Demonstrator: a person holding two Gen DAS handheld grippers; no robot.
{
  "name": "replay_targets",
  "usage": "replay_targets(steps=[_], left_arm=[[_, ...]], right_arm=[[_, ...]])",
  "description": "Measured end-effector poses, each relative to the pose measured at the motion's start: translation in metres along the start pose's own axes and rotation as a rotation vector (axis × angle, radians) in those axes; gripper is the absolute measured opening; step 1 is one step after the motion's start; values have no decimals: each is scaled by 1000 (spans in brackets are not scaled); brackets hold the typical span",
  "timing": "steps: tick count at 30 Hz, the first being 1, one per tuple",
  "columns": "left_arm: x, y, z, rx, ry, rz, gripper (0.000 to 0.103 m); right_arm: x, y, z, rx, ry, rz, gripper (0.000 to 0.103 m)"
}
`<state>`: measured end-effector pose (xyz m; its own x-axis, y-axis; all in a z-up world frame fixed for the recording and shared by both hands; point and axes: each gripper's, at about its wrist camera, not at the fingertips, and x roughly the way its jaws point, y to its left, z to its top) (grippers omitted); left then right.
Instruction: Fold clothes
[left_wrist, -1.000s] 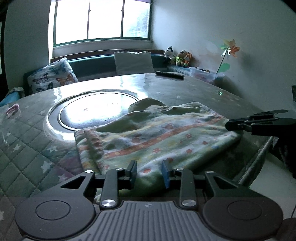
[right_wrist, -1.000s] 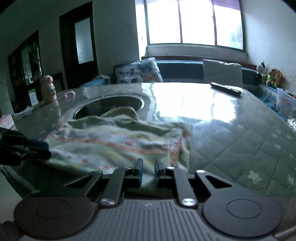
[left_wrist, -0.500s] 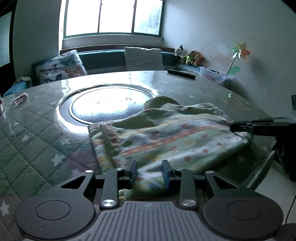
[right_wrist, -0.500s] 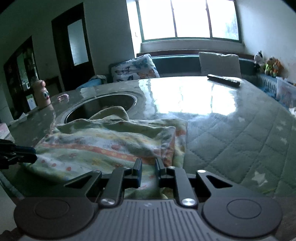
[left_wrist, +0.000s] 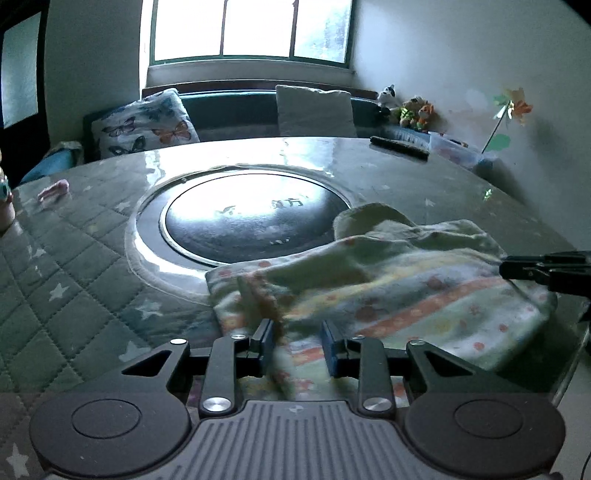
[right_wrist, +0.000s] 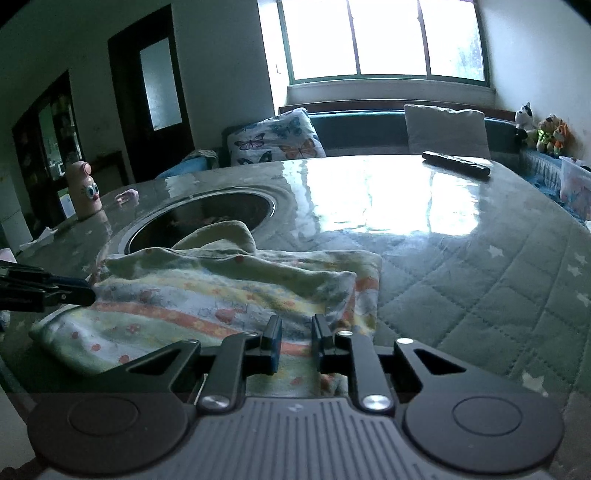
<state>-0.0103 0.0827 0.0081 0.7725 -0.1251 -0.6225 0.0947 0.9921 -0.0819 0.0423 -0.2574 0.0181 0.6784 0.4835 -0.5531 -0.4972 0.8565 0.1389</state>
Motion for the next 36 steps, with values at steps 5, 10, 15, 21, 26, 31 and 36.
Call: replay_targets(steps=[5,10,15,21,26,31,36], left_arm=[[0,-3,14,17,-36,-6,31],[19,-1,22,17,-17,11,31],[25,8,21,1,4,34,31],[28,10,22,-4,4,47,31],[20,5,29,-11,-15,43,31],[17,-17,40,16,-41,-20,31],[39,-36,49,32,-7,-41,31]], right_arm=[[6,-4,14,-2,-14,-5,17],[28,-10,26,-7,1,-3,17],[37,-25,26,47,22,-31,15],[38,-27,26,46,27,-37,16],[31,-18,34,40,1,-29,16],[37,8,44,-24,3,46,16],[58,25,48,-54,36,85,16]])
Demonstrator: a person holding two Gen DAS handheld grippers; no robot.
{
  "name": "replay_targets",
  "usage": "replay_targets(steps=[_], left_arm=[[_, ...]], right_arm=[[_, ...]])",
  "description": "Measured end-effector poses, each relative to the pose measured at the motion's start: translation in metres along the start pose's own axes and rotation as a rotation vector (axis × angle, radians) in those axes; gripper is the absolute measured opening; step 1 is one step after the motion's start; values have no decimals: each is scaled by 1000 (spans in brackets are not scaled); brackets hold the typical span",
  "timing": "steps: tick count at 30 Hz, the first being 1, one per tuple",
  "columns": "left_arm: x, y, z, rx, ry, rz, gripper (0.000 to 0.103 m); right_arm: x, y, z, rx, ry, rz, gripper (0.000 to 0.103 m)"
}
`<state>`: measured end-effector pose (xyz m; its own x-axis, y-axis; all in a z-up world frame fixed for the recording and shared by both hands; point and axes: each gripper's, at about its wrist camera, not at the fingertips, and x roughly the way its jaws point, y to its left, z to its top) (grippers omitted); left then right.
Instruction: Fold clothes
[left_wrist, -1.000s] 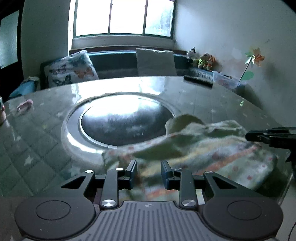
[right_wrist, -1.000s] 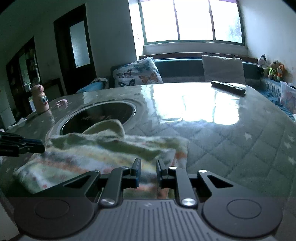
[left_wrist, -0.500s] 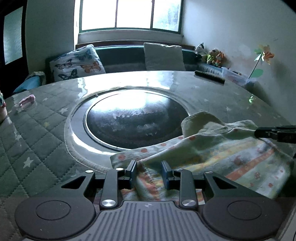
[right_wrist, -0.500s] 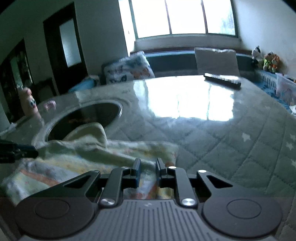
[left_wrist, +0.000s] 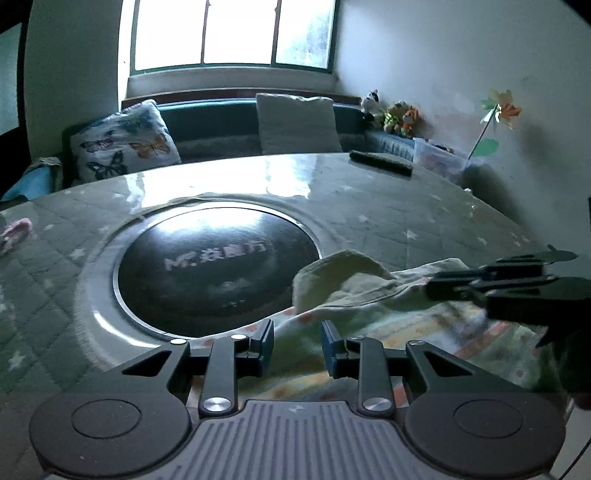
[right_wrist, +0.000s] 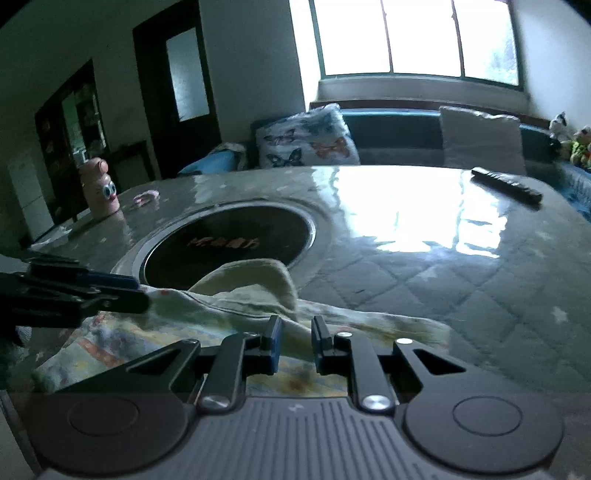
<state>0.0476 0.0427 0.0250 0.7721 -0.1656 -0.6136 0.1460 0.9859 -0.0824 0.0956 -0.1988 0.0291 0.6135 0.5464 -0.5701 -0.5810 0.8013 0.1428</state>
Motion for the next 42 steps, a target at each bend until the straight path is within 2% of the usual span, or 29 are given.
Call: replay_targets(steps=[7,12,14,15,21,28,31,35,37,42], left_arm=[[23,3,3,-15,36,17,29],[4,2,4,-13,-10,21,29],[-7,0,3,-7,-34,19,30],[-13,0,3,-4,-45,20,30],[-33,3,-2,-16,-82,44,40],[-40,8,-6,-46,-86,76,47],[-40,9,-3,-62,-89,91,50],[-34,9,2,-83,-66,112,54],[-31,8,4,-87,-56,127,60],[-20,11,0,-123,3,171,66]], right_arm=[[18,0,-1,-7,46,8,16],[2,-2,3,7,19,4,17],[-8,-1,4,14,1,2,20],[-13,0,3,14,-8,-2,25],[-34,2,1,14,-30,-22,28],[-46,-2,-4,14,-30,-27,36],[-46,-5,-6,11,-24,-24,37],[-40,-10,-6,11,-10,11,37],[-37,-12,-5,4,-8,24,37],[-30,-23,-6,4,13,23,42]])
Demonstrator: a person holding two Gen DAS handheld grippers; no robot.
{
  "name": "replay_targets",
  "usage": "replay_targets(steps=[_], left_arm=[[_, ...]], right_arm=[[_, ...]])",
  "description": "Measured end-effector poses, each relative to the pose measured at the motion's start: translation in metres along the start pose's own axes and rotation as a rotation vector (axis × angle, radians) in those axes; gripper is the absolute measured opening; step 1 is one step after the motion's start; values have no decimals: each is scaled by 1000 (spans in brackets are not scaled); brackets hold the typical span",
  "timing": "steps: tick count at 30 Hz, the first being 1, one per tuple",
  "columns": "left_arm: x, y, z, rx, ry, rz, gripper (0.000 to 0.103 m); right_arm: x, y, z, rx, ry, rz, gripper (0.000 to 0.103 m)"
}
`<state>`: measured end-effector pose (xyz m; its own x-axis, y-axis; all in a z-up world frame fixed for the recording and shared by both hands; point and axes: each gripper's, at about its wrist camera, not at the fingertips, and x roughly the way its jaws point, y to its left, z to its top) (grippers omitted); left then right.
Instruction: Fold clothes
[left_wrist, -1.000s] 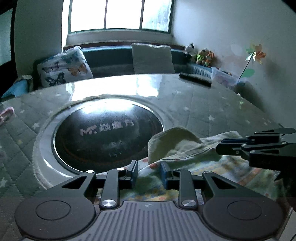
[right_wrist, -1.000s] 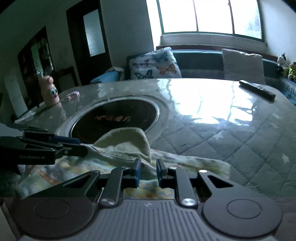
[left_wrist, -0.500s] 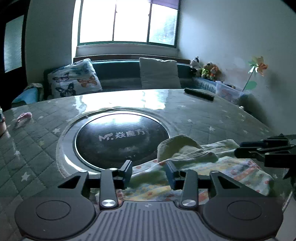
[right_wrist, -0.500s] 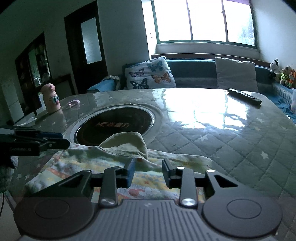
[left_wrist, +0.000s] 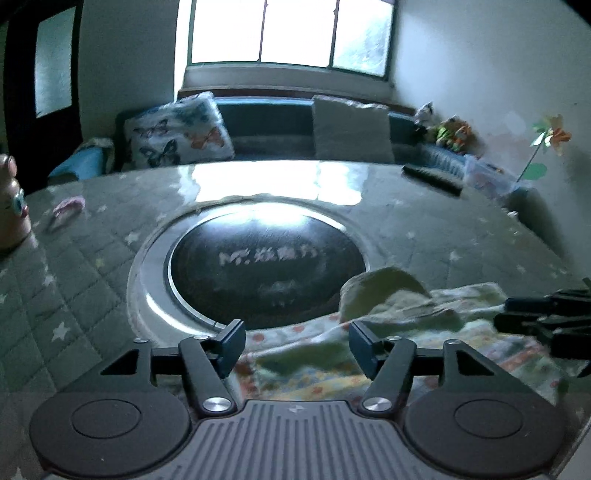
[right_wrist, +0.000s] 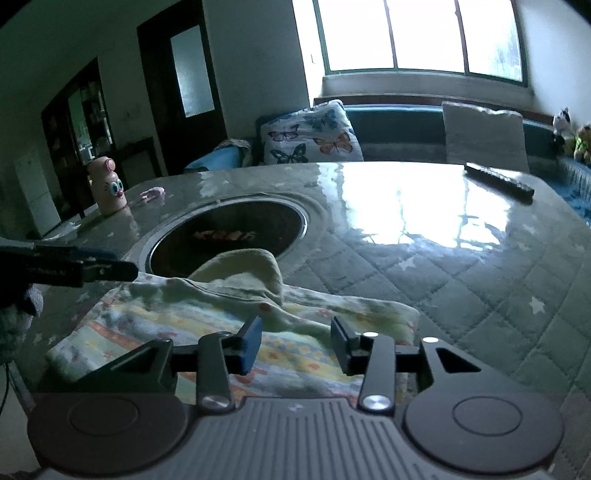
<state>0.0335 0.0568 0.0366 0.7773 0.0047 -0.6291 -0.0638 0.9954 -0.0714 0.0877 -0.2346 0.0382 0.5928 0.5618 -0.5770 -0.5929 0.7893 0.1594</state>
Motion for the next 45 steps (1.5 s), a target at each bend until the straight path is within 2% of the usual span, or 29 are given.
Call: replay_targets(steps=[8,19,24,32,36,40,45], left_arm=[[6,15,-19,-81,93,71,67],[-2,18,-26,-135,118,87,67],[-3,17,-25,-144,124,91,66],[-6,21,-19,-155,111,87,66],[-3,28,-10,-163,90,76,67],[10,35,4,-186,82,32,67],[32,45,24,-194,125,-19,67]], right_arm=[[0,-15,0,32,19,10,49],[-8,3,2,-24,26,102,51],[-6,23,5,-89,47,194,51],[11,61,12,-222,93,399,51],[25,64,24,-242,104,452,51],[43,58,39,-282,136,511,51],[61,47,64,-296,214,576,51]])
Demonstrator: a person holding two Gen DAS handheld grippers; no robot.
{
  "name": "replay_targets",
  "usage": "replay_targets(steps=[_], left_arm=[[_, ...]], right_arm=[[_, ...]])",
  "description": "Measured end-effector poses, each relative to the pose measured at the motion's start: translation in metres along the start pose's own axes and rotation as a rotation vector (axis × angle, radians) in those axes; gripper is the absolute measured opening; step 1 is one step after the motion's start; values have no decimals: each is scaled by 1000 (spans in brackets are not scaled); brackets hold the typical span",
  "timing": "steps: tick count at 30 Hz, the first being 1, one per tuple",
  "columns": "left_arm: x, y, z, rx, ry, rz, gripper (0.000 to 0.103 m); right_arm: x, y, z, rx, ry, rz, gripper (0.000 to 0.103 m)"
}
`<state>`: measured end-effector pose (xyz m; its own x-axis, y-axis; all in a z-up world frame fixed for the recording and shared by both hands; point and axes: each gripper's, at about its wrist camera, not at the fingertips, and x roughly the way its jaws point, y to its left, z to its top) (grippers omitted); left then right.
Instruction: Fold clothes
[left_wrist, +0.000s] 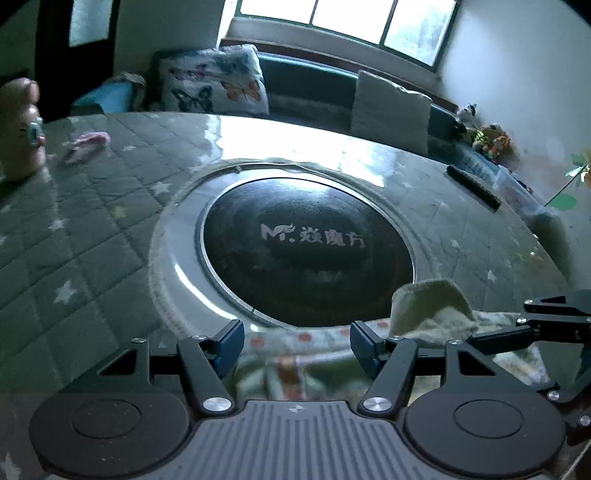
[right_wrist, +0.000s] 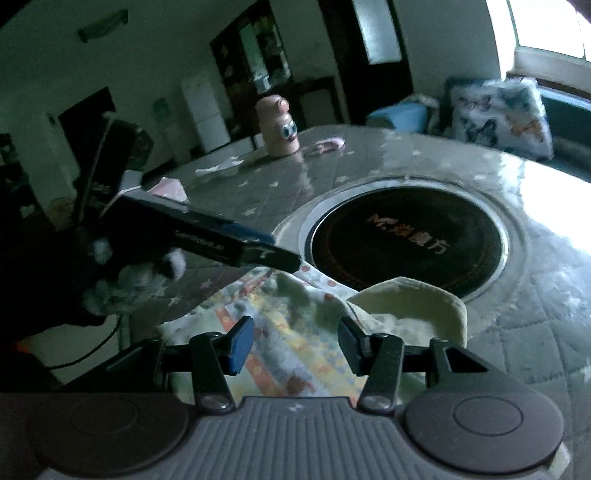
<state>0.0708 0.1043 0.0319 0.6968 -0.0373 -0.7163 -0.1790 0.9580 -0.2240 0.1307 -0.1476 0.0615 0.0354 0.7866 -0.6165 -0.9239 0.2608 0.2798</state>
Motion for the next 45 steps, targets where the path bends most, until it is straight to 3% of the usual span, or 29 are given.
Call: replay_targets(steps=[6,12,16,18,25,28,35,45], left_arm=[[11,11,10,-39,9,-40,67],[-11,16,-3,-17,-53,1,67],[-39,20,-24,-39,-102,24,67],[-48,23,-33,-57,-82,37,66],[-66,28,-46,-62,-13,42,67],[-66,28,-51,-53,1,51,67],[-51,33,-53,-56,59,-7,67],[-39,39,-41,-18,85,-73,67]], right_arm=[[11,-20,10,90,78,37,51],[8,-2,2,72,54,23,50],[9,29,-1,-12,26,-31,49],[8,52,-6,-65,21,-79,50],[11,107,-17,-137,4,-121,49],[18,118,-18,-142,5,-129,49],[49,142,-15,-254,60,-163,49],[83,158,-24,-300,112,-198,44]])
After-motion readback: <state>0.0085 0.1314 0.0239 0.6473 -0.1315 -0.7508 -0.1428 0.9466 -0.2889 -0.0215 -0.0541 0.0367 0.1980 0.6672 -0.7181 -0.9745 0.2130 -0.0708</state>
